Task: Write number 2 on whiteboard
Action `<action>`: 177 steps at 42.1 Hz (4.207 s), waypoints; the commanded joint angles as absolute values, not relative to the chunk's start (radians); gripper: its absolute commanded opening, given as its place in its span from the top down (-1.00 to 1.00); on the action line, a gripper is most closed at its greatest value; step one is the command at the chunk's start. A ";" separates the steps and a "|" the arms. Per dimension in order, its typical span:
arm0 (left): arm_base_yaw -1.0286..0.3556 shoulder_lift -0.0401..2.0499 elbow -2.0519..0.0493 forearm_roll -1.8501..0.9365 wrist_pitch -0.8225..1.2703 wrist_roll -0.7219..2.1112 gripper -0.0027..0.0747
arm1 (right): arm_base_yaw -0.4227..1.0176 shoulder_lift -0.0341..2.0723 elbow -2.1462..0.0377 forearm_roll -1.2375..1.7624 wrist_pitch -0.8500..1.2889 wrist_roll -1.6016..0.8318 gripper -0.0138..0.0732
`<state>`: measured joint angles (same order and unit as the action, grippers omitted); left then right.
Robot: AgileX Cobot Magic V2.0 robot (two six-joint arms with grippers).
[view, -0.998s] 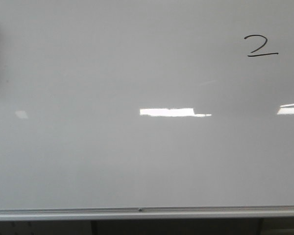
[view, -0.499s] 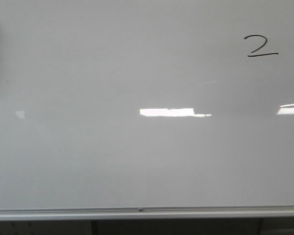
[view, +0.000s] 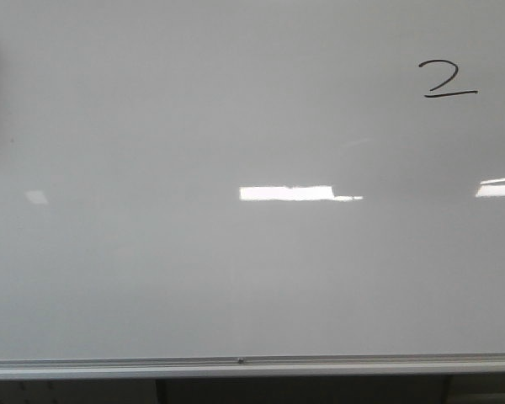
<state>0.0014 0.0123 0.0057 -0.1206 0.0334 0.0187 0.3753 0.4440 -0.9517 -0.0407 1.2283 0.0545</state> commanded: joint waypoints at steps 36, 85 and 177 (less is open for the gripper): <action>-0.054 -0.033 0.039 0.000 -0.008 -0.070 0.98 | 0.370 0.455 -0.980 -0.054 1.163 0.049 0.84; 0.001 -0.033 0.039 0.000 -0.052 -0.070 0.98 | 0.370 0.455 -0.980 -0.054 1.163 0.049 0.84; 0.001 -0.032 0.039 0.000 -0.052 -0.070 0.98 | 0.027 -0.029 0.023 -0.010 -0.091 0.020 0.84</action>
<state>0.0036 -0.0038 0.0057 0.0000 0.0371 -0.0631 0.0330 -0.0111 0.0253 -0.0705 -0.0115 0.0503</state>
